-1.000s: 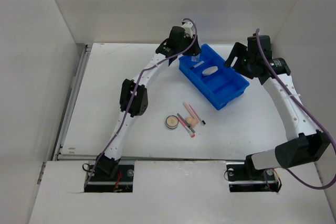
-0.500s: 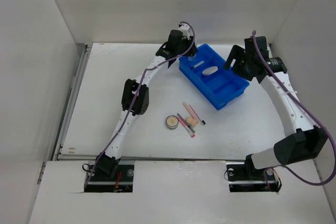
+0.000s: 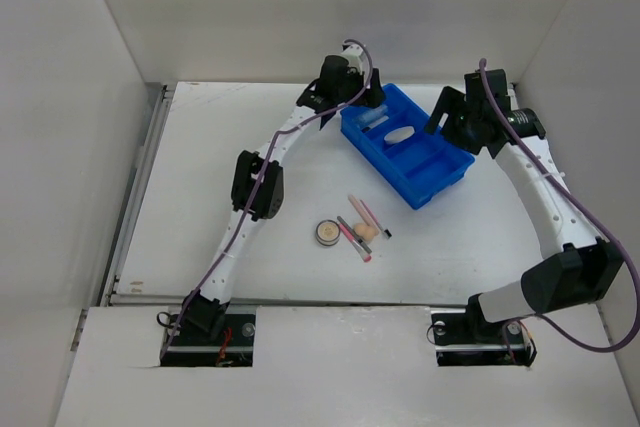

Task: Organize the makeup

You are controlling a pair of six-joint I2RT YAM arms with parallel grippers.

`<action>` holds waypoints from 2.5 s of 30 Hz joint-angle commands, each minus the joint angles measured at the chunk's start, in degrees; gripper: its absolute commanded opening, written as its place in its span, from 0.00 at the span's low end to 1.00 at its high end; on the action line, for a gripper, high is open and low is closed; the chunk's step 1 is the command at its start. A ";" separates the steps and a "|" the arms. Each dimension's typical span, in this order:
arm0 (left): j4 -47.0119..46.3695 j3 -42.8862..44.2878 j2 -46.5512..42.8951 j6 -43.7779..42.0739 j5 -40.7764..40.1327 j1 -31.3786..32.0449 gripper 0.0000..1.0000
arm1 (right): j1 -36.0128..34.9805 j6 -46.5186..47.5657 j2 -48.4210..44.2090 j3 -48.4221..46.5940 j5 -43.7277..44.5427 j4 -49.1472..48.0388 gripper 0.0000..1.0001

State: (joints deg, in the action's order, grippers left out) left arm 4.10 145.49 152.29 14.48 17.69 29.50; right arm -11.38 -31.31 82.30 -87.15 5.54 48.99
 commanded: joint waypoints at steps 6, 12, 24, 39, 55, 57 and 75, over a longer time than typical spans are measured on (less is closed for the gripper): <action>-1.99 -10.97 -20.43 1.34 1.73 -0.05 0.81 | -0.58 0.64 -2.23 2.42 -0.27 -0.65 0.84; 13.61 -24.62 -39.65 -1.30 -8.27 -0.05 0.85 | -5.92 2.39 -4.16 9.98 0.17 -6.01 0.73; 36.42 -65.98 -74.57 13.03 -35.09 -1.81 0.95 | -27.90 -0.33 -0.40 26.06 -2.82 -15.67 0.78; 40.37 -73.51 -84.88 12.50 -35.62 -2.34 0.94 | -28.61 1.08 13.50 25.02 -7.21 -21.92 0.67; 40.37 -71.93 -83.29 10.13 -34.40 -2.34 0.94 | -29.67 0.02 10.25 26.16 -2.37 -17.62 0.57; 40.37 -71.93 -82.77 10.13 -34.39 -2.34 0.94 | -30.19 0.02 11.04 26.16 -2.38 -18.22 0.57; 41.43 -66.92 -82.24 8.37 -34.92 -2.34 0.94 | -31.34 1.69 3.92 8.26 7.81 -4.87 0.12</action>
State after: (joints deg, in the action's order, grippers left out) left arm 44.56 75.70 70.43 23.86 -16.60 27.24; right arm -42.61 -30.59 90.89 -71.07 7.16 41.17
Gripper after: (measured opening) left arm 0.941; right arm 0.130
